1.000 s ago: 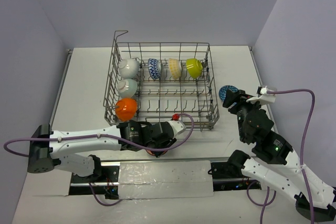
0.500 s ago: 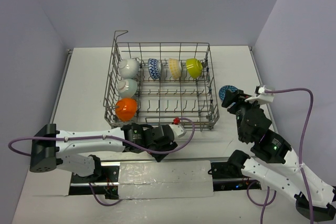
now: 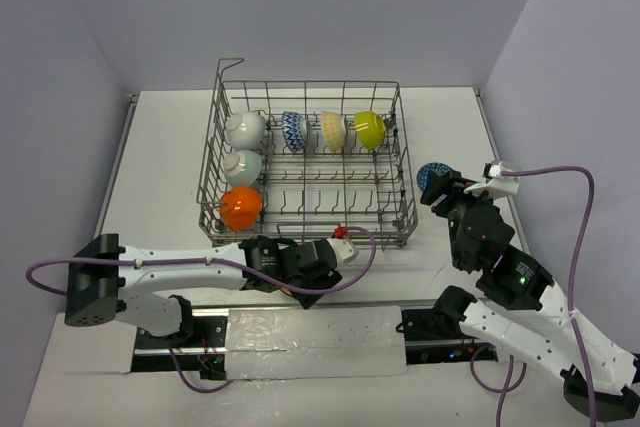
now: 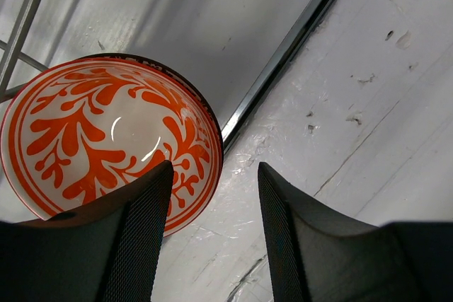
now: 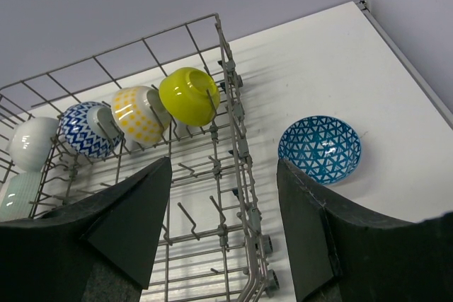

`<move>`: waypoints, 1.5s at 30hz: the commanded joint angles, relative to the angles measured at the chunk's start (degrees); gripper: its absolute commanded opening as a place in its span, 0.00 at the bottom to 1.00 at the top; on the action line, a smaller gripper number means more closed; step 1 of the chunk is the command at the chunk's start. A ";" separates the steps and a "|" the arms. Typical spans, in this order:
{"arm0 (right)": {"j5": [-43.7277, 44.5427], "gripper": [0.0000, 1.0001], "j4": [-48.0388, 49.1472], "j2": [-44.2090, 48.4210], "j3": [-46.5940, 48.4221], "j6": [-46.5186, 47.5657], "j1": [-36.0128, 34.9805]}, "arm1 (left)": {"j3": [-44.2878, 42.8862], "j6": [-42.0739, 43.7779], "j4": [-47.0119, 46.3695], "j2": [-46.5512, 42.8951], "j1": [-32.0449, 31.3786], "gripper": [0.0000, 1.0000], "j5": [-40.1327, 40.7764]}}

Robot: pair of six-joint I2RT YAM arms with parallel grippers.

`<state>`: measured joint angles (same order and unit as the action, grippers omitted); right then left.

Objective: Load the bowls into the dish rack
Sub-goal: Pick up the bowl from the bowl.

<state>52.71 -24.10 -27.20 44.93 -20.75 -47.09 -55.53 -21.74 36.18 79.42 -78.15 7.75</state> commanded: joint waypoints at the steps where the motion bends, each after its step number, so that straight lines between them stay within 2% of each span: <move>1: 1.52 0.69 0.19 -0.48 0.34 -0.52 0.24 | 0.33 0.12 -1.91 0.65 -0.34 0.56 -0.72; 11: 1.34 0.69 0.10 0.04 0.25 -0.69 0.24 | 1.56 -0.24 -3.05 1.35 -0.34 0.57 -0.89; 20: 1.26 0.69 0.10 0.04 0.16 -0.78 0.25 | 2.18 -0.59 -3.23 2.15 -0.34 0.55 -0.89; 26: 1.34 0.69 0.10 -0.05 0.07 -0.78 0.25 | 1.74 -0.59 -3.31 1.97 -0.34 0.47 -1.24; 27: 1.34 0.69 0.10 -0.05 0.07 -0.78 0.25 | 1.65 -0.50 -3.40 1.97 -0.34 0.42 -1.42; 31: 1.34 0.69 0.10 -0.22 0.07 -0.87 0.24 | 1.65 -0.67 -3.23 1.97 -0.34 0.33 -1.07; 39: 1.26 0.69 0.02 -0.31 0.07 -0.87 0.25 | 1.48 -1.03 -2.70 2.23 -0.34 0.26 -0.28; 45: 1.34 0.69 0.02 -0.31 0.07 -0.87 0.25 | 0.60 -1.29 -1.38 2.32 -0.34 0.26 1.39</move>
<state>52.69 -24.16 -27.20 44.93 -20.78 -47.00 -53.36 -22.24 34.87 81.60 -78.15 7.64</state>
